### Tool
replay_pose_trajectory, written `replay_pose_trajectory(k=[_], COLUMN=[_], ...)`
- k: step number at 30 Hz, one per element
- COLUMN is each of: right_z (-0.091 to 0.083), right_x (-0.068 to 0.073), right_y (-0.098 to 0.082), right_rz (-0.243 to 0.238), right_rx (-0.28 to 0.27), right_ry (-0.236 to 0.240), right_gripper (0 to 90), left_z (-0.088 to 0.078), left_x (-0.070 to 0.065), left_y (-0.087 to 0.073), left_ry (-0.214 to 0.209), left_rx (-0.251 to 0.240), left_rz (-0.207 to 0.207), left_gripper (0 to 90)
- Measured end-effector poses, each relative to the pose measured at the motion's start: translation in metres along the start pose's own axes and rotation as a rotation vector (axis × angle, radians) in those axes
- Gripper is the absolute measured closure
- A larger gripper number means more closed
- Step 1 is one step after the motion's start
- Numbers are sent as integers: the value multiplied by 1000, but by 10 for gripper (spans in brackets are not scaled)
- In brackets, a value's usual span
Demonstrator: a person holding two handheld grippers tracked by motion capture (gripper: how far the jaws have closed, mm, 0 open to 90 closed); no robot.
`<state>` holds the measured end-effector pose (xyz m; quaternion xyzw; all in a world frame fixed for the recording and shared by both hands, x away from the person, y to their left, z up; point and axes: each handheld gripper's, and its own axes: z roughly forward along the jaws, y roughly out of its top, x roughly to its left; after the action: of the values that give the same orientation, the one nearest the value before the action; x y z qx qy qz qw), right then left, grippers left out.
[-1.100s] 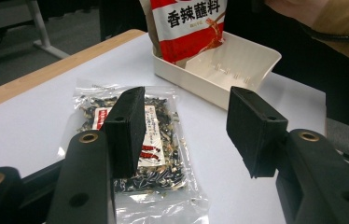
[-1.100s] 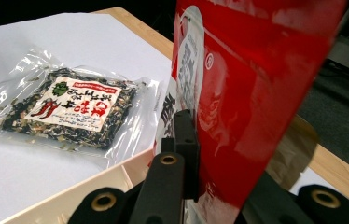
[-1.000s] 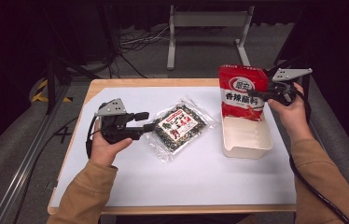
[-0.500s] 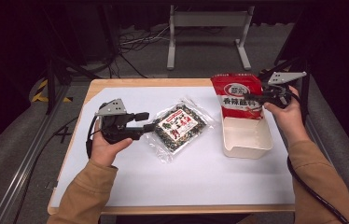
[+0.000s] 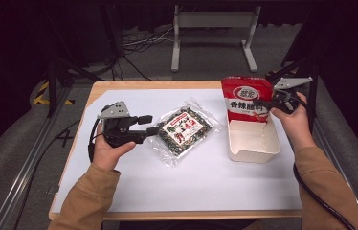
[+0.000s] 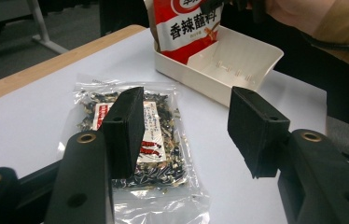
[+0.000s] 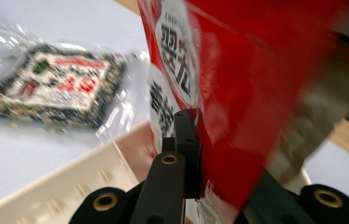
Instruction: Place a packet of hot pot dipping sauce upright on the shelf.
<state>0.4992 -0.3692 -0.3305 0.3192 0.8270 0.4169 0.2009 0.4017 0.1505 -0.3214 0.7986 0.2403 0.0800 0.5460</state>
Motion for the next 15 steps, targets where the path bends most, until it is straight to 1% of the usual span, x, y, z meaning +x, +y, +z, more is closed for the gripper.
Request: replay_pose_trajectory(k=[2,4,11,12,13,15], right_z=[-1,-2,-1,-1,-1,-2], right_x=[-4,-6,-5,-5,-5,-6], right_y=[-8,-13,-19,-20,-20,-22], right_rz=[38,52,60,64,64,72], right_rx=[-10,-11,3,3,3,-1], right_ry=[7,6,-15,-18,-18,-18], right_gripper=[892,893,894,894,894,893], left_z=[0,1,4,5,5,7], left_x=[0,1,1,1,1,3], left_y=[0,0,0,0,0,-1], left_ry=[0,4,5,14,14,41], left_rx=[2,2,16,26,26,50], left_rz=[-2,-1,-4,0,0,0], left_gripper=[467,467,459,452,441,433])
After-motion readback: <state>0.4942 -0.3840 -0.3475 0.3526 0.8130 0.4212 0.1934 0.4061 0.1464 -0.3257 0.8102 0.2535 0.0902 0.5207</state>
